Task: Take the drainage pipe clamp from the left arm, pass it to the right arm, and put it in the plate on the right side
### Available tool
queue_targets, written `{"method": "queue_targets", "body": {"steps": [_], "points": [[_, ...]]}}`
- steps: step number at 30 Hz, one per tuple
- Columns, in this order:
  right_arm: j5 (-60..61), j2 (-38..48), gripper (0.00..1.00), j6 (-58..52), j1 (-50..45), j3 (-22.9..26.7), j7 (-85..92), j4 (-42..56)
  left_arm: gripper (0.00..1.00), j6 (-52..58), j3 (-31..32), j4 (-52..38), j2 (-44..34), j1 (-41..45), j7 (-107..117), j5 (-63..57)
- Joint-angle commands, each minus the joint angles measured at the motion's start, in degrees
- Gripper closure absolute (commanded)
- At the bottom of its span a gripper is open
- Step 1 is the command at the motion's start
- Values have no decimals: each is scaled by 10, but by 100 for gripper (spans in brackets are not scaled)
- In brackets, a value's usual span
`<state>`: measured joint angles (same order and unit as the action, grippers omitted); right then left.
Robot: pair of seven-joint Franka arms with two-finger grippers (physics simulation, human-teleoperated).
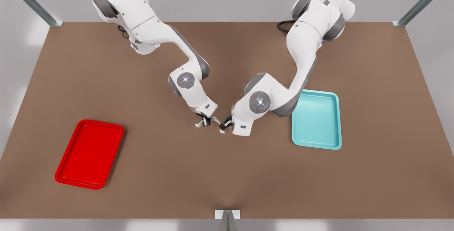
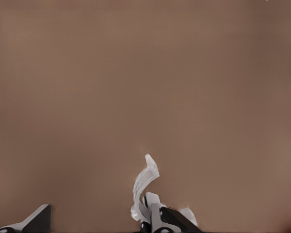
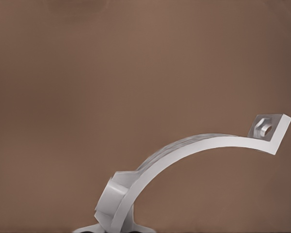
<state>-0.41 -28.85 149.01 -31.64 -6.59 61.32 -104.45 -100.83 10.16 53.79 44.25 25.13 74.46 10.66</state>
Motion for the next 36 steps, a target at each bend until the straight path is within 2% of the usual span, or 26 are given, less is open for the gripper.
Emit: {"method": "queue_targets", "body": {"steps": [1, 3, 5, 6, 7, 8, 10, 12, 18, 25, 32, 33, 34, 36], "points": [[-1, 1, 79, 1, 0, 0, 16, -1, 0, 228, 0, -41, -27, -82, -108, 7], [-1, 2, 79, 0, 4, 0, 16, -1, 0, 293, 0, -41, -70, -170, -303, -111], [0, 12, 79, -20, 23, 0, 19, -6, 0, 362, 0, -41, -92, -194, -497, -161], [0, 24, 79, -34, 46, 1, 28, -22, 0, 360, -4, 4, -144, -199, -535, -158], [0, 47, 79, -56, 76, 1, 30, -42, 0, 212, -5, 222, -274, -222, -584, -153], [1, 76, 79, -104, 100, 3, 25, -58, 0, 222, -2, 238, -277, -215, -584, -154], [-5, 95, 79, -131, 146, 9, 28, -76, 0, 228, 14, 230, -259, -208, -579, -156], [-109, 95, 79, -132, 156, 61, -9, -73, 0, 233, 16, 225, -261, -210, -580, -155], [-110, 58, 79, -115, 323, 60, 25, -81, 0, 279, 15, 223, -261, -228, -584, -154], [-110, 7, 79, -64, 414, 60, 38, -75, 0, 304, 16, 222, -261, -229, -584, -138], [-106, -41, 79, -35, 439, 60, 38, -41, 0, 306, 15, 222, -262, -230, -584, -140], [-104, -42, 49, -35, 443, 60, 34, -41, 0, 306, 15, 222, -262, -230, -584, -140], [-104, -44, 0, -35, 447, 60, 35, -41, 0, 306, 15, 222, -262, -230, -584, -140], [-104, -44, 0, -36, 448, 60, 35, -41, 0, 306, 15, 222, -262, -230, -584, -139]]}}
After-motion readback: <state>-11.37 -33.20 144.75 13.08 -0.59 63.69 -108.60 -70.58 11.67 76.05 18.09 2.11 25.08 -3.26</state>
